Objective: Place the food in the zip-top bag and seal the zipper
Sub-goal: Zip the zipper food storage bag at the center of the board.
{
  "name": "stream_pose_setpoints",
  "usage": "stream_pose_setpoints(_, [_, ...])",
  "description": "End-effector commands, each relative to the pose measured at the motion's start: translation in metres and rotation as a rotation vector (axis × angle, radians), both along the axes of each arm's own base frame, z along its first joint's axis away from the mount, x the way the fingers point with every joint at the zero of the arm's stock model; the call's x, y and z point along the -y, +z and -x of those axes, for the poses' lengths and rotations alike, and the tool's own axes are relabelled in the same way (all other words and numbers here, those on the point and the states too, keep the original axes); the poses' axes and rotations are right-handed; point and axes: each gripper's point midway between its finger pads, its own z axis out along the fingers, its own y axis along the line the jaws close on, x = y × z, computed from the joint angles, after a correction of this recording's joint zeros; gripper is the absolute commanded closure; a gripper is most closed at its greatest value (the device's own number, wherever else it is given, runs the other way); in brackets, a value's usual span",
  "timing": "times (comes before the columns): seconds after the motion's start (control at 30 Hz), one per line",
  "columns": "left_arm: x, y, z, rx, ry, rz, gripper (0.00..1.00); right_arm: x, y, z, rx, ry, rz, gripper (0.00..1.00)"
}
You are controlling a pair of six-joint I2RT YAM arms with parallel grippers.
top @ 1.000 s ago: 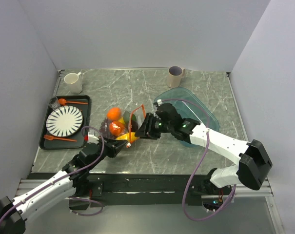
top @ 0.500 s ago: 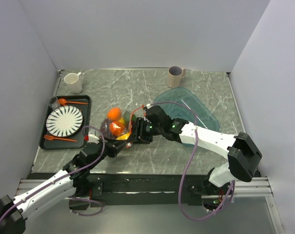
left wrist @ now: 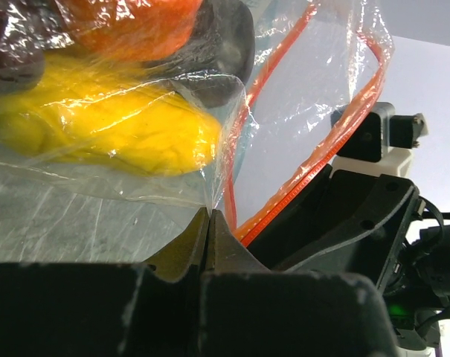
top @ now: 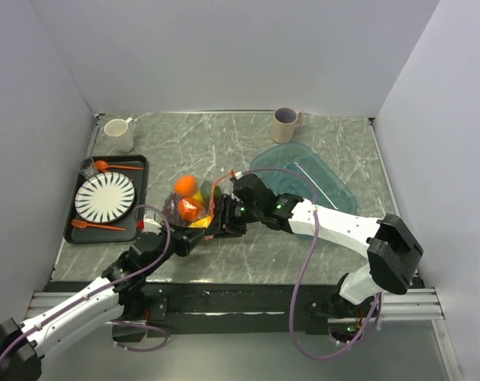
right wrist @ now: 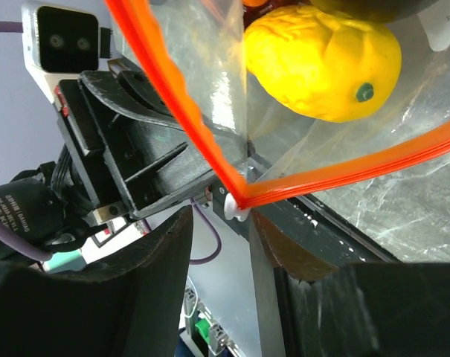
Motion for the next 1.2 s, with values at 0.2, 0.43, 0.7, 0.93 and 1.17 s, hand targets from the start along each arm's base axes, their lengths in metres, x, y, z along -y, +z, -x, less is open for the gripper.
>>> stream_pose_setpoints(0.2, [0.001,0.027,-0.004,0.068,0.009,0.045,0.99,-0.011,0.003,0.000,-0.012,0.010,-0.025,0.60])
stream_pose_setpoints(0.43, [0.001,0.028,-0.003,0.069,0.007,0.052,0.99,-0.013,0.002,0.001,-0.011,0.019,-0.028,0.82])
stream_pose_setpoints(0.7, [0.001,0.028,-0.002,0.069,0.004,0.052,0.99,-0.014,0.005,-0.001,0.009,0.026,-0.035,0.90])
stream_pose_setpoints(0.93, [0.002,0.025,0.001,0.071,-0.012,0.052,0.87,-0.012,0.008,-0.007,0.024,0.005,-0.039,0.91])
stream_pose_setpoints(1.17, [0.003,0.021,0.004,0.061,-0.022,0.069,0.80,-0.010,0.012,-0.010,0.037,-0.004,-0.069,0.90])
